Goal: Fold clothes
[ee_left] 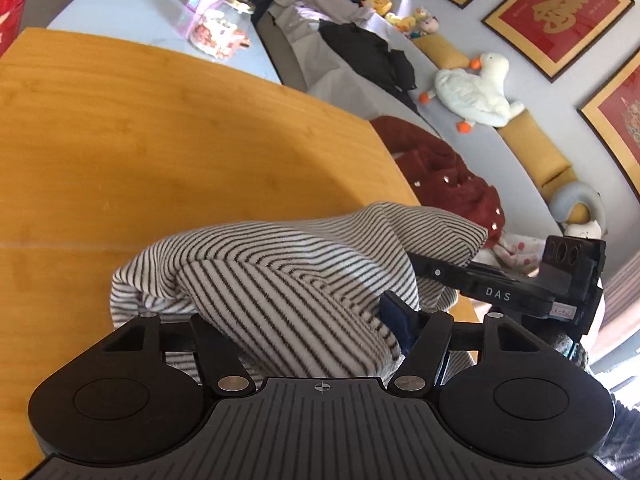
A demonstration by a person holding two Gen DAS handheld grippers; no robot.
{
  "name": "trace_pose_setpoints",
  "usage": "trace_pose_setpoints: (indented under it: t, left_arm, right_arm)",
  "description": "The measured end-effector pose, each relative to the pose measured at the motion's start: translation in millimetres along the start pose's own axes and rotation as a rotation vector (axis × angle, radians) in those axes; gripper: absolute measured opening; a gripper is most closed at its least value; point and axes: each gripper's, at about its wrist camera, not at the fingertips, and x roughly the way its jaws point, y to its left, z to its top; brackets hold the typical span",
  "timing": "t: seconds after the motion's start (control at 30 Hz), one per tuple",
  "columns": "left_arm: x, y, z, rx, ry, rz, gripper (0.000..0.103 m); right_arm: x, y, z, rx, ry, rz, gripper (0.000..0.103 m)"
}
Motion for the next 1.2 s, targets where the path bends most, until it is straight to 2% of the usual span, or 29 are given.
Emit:
trace_pose_setpoints:
  t: [0.07, 0.17, 0.23, 0.33, 0.4, 0.47, 0.5, 0.53, 0.63, 0.7, 0.83, 0.9, 0.93, 0.97, 1.0, 1.1, 1.2]
  left_arm:
    - [-1.1, 3.6, 18.4, 0.001, -0.047, 0.027, 0.062]
    - [-6.6, 13.4, 33.5, -0.021, -0.095, 0.047, 0.062]
    - [-13.1, 23.8, 30.8, -0.036, -0.102, 0.072, 0.062]
    - [-23.3, 39.7, 23.7, -0.055, -0.104, 0.114, 0.072]
    - [-27.8, 50.1, 18.4, -0.075, -0.09, 0.136, 0.076]
    - [-33.2, 56.0, 15.2, -0.096, -0.084, 0.124, 0.076]
    - [-36.9, 55.8, 14.6, -0.1, -0.089, 0.107, 0.077]
    - [-40.6, 55.6, 14.1, -0.104, -0.095, 0.09, 0.077]
    - [-47.3, 48.4, 14.7, -0.113, -0.117, 0.018, 0.089]
    - [-43.5, 41.6, 15.2, -0.108, -0.11, -0.011, 0.092]
    - [-23.3, 30.3, 11.5, -0.078, -0.065, 0.016, 0.092]
    - [-11.8, 31.2, 8.7, -0.101, -0.038, 0.025, 0.086]
    - [-6.8, 32.4, 7.6, -0.11, -0.029, 0.027, 0.083]
    - [-2.2, 33.1, 7.8, -0.114, -0.023, 0.028, 0.072]
    - [2.1, 33.2, 9.8, -0.114, -0.022, 0.025, 0.057]
    - [4.6, 26.0, 21.8, -0.09, -0.052, 0.026, 0.041]
    - [-16.4, 7.1, 27.0, -0.021, -0.1, 0.018, 0.039]
  right_arm:
    - [2.1, -2.0, 15.5, 0.018, -0.046, 0.018, 0.018]
    - [3.9, -4.7, 8.2, 0.025, 0.023, 0.026, 0.021]
    - [5.2, -6.5, 3.1, 0.029, 0.071, 0.031, 0.023]
    - [-3.2, -7.1, -13.1, 0.005, 0.125, 0.024, 0.027]
    - [-22.2, -8.7, -12.2, 0.011, 0.1, 0.024, 0.034]
    - [-42.7, -9.9, -4.6, 0.023, 0.054, 0.017, 0.054]
    - [-53.0, -10.6, -0.8, 0.029, 0.03, 0.014, 0.056]
    - [-49.1, -11.9, -1.1, 0.04, 0.038, 0.009, 0.057]
    - [-35.4, -15.8, -2.4, 0.073, 0.064, -0.004, 0.059]
    - [-26.2, -18.5, -3.2, 0.095, 0.082, -0.013, 0.059]
    - [-7.9, -23.8, -5.0, 0.14, 0.117, -0.032, 0.058]
    - [1.3, -26.5, -5.8, 0.162, 0.135, -0.041, 0.047]
    - [4.6, -25.0, -8.5, 0.16, 0.122, -0.034, 0.036]
    - [6.6, -20.9, -7.0, 0.134, 0.102, -0.03, 0.029]
    - [8.6, -16.7, -5.3, 0.106, 0.081, -0.025, 0.026]
    - [2.6, -7.6, 9.1, 0.082, 0.013, 0.003, 0.023]
    - [-23.2, 3.9, 13.3, 0.032, -0.023, 0.047, 0.022]
